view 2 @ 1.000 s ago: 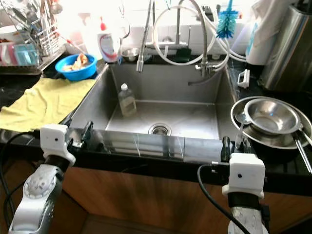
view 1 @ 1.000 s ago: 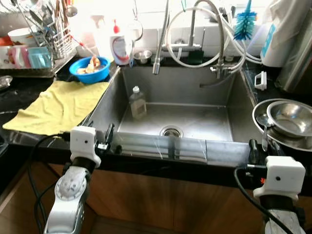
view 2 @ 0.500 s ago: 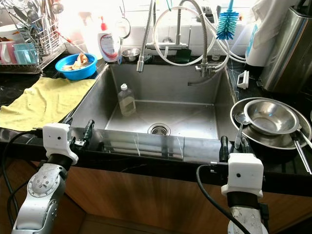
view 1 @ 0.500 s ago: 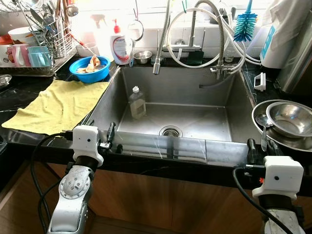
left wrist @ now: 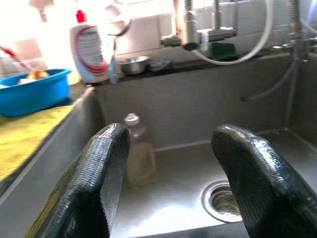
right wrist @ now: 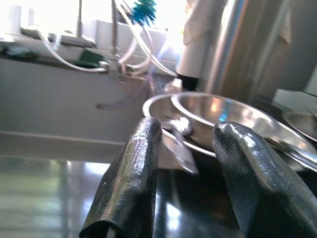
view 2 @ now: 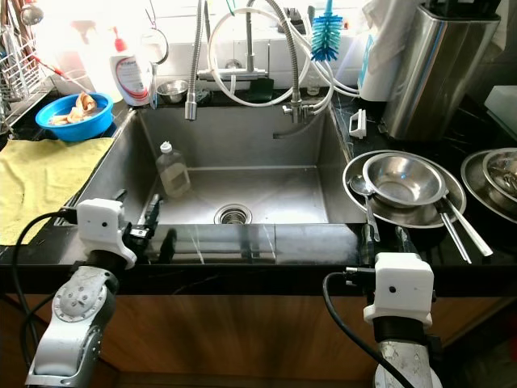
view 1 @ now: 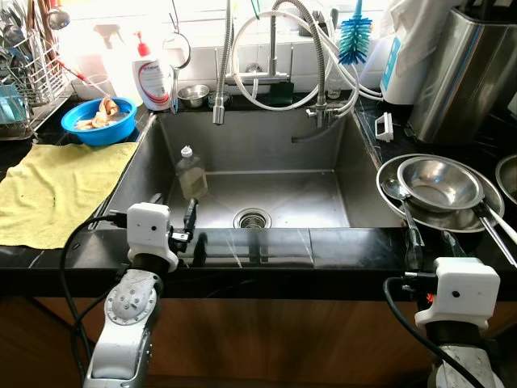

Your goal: Kitchen organization

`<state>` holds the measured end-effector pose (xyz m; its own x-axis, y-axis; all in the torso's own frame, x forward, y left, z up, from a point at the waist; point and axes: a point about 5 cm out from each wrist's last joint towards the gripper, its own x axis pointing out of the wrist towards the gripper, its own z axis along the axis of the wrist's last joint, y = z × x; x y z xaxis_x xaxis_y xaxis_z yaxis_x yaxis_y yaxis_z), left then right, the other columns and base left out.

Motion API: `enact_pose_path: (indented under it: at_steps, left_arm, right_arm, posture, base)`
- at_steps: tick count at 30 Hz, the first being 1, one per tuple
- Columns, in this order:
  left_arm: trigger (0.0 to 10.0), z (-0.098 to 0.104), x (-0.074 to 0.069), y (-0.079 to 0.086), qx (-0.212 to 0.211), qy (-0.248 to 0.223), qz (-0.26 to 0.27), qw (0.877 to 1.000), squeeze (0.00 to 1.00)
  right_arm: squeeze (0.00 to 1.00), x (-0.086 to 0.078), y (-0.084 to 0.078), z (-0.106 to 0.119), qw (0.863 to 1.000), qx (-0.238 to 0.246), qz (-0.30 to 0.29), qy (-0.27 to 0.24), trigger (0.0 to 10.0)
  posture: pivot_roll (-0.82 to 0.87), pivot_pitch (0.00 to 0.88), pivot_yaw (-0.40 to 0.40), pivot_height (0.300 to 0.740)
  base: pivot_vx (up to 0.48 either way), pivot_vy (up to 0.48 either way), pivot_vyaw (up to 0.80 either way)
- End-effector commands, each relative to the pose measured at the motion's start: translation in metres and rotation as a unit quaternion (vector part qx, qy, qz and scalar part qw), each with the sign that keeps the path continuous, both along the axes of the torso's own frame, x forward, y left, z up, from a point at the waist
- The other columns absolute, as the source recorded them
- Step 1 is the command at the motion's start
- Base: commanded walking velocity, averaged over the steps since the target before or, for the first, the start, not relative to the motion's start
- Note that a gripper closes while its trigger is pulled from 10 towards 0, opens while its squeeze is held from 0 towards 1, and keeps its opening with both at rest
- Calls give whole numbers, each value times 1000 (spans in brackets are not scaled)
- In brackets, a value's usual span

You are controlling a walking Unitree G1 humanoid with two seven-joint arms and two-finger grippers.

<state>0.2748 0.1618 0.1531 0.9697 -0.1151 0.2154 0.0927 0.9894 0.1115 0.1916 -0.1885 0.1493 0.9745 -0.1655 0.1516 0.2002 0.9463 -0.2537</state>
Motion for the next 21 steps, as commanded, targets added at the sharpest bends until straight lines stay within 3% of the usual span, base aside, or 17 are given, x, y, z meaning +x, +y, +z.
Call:
enact_pose_path:
  at_steps: [1, 21]
  left_arm:
    - [10000, -1, 0, 5, 10, 6, 11, 1000, 0]
    - [10000, 0, 4, -3, 13, 3, -2, 1000, 0]
  right_arm:
    - [0, 1, 3, 1, 1000, 3, 9, -2, 10000]
    - [0, 5, 0, 0, 1000, 10, -16, 3, 10000]
  posture:
    - [-154, 0, 53, 740]
    - [-151, 0, 54, 740]
  base:
    - [0, 0, 0]
    - [0, 0, 0]
